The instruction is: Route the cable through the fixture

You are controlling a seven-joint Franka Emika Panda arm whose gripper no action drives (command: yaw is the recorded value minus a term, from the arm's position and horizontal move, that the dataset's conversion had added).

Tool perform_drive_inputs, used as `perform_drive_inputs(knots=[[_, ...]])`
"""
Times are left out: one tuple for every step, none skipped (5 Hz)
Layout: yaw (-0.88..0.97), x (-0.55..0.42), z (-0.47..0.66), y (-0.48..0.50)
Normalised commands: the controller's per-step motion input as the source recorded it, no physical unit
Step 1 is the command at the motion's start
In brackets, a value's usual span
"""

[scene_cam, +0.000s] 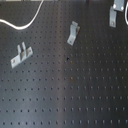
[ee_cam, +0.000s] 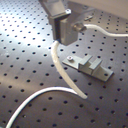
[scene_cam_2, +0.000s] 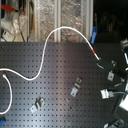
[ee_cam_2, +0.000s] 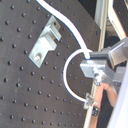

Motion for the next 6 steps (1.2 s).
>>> perform_drive_inputs(knots=[[0.00, -0.001, 0.02, -0.001], [0.47, -0.461, 0.27, 0.136], [0.23, -0.513, 0.38, -0.074], [-0.15, -0.267, 0.21, -0.305], [-0.34, -0.283, 0.23, -0.395], [-0.41, -0.079, 0.09, -0.213]])
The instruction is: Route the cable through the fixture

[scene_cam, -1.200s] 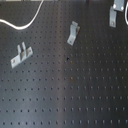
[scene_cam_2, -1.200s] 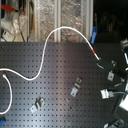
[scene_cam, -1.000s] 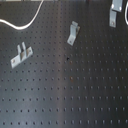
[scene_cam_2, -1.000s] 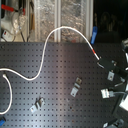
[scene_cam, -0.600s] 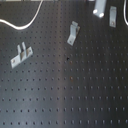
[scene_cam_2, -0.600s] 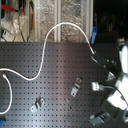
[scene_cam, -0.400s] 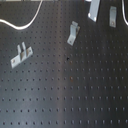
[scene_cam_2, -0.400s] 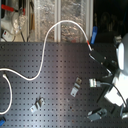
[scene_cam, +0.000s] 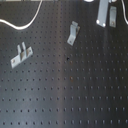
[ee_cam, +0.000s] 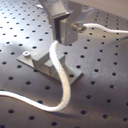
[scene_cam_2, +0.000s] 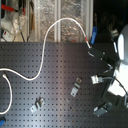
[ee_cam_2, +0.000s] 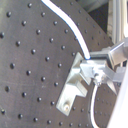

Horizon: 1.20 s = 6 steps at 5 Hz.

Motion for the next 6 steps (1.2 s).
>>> perform_drive_inputs(knots=[[-0.09, 0.124, 0.08, 0.038], [-0.18, 0.270, 0.13, 0.110], [-0.10, 0.175, 0.29, 0.156], [0.00, 0.051, 0.27, 0.164], [0.00, -0.130, 0.33, 0.214], [0.00, -0.337, 0.42, 0.154]])
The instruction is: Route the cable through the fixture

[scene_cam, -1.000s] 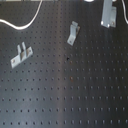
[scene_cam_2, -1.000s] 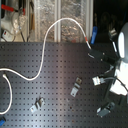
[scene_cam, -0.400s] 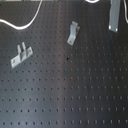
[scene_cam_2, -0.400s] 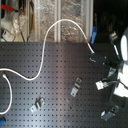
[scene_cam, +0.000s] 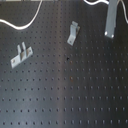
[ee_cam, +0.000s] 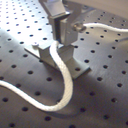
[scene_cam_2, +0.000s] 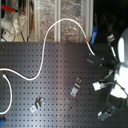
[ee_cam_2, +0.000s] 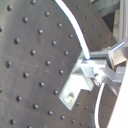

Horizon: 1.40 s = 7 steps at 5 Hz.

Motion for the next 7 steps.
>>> perform_drive_inputs(knots=[[0.00, -0.327, 0.30, 0.130], [0.00, -0.171, 0.24, 0.073], [0.00, 0.016, 0.03, 0.044], [0.13, -0.095, 0.09, 0.038], [0.37, -0.370, 0.05, 0.145], [0.38, -0.291, 0.00, 0.139], [0.30, -0.173, -0.24, 0.025]])
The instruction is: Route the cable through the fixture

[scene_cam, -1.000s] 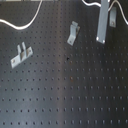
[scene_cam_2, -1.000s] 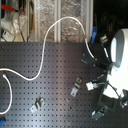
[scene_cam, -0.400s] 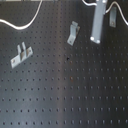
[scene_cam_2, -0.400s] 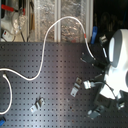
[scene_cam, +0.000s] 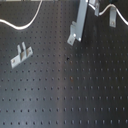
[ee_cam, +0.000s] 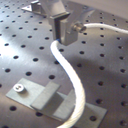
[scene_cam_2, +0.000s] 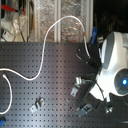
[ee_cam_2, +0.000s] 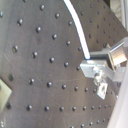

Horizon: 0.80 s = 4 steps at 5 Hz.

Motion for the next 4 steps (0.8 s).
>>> perform_drive_inputs(knots=[[0.24, -0.123, -0.08, 0.030], [0.38, -0.283, -0.29, -0.013], [0.22, -0.256, -0.43, -0.139], [0.17, -0.112, -0.12, -0.086]])
